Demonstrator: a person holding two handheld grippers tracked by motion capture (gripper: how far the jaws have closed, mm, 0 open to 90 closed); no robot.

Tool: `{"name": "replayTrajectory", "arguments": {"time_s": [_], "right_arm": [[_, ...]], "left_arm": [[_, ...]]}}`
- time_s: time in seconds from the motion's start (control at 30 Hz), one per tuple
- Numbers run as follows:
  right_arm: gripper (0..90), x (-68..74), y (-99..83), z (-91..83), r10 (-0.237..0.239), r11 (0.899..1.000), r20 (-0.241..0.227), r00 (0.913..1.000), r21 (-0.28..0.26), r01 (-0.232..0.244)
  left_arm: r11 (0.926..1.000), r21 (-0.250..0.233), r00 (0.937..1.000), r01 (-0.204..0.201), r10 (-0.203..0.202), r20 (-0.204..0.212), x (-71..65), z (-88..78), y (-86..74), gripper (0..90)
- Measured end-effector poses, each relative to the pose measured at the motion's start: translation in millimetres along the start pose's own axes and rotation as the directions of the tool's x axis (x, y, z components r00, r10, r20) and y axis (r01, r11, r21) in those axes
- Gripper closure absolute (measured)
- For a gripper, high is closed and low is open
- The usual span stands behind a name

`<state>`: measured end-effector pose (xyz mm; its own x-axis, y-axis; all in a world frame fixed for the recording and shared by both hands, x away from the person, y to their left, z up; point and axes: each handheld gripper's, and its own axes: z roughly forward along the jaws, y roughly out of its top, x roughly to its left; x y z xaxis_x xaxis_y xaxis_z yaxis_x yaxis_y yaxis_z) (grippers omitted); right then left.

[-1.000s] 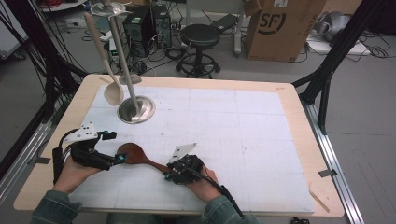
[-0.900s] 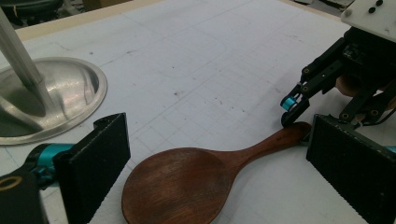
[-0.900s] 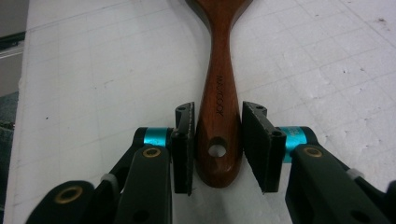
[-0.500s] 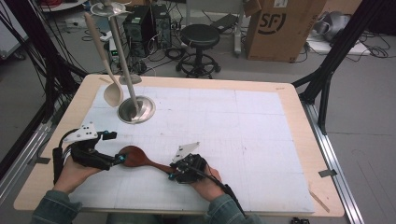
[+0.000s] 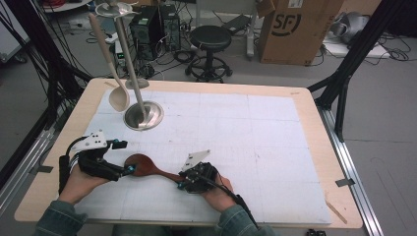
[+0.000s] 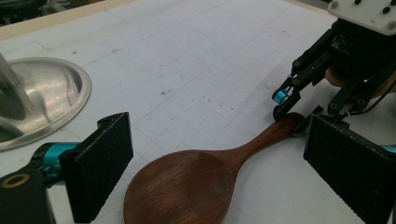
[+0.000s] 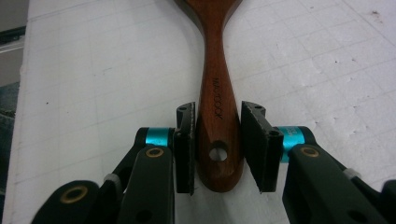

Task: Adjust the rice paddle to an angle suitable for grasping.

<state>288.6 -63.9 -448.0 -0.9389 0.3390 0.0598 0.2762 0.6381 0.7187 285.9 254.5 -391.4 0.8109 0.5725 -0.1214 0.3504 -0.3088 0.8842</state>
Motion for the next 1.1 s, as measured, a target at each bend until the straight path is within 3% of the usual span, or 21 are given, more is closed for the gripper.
{"name": "replayTrajectory", "arguments": {"time_s": [0.43, 1.1], "right_arm": [[66.8, -2.5, 6.9, -18.5, 0.002, 0.999, -0.048, 0.9988, -0.037, -0.004], [66.8, -2.6, 23.7, -37.4, -0.001, 0.997, -0.077, 0.9970, -0.081, -0.006]], "left_arm": [[0.9991, 0.035, 0.9991, -0.025, 0.024, 0.034, -5.9, 9.4, -0.2, 15.5], [0.9953, 0.080, 0.9962, -0.054, 0.049, 0.072, -13.8, 25.0, -1.9, 19.4]]}}
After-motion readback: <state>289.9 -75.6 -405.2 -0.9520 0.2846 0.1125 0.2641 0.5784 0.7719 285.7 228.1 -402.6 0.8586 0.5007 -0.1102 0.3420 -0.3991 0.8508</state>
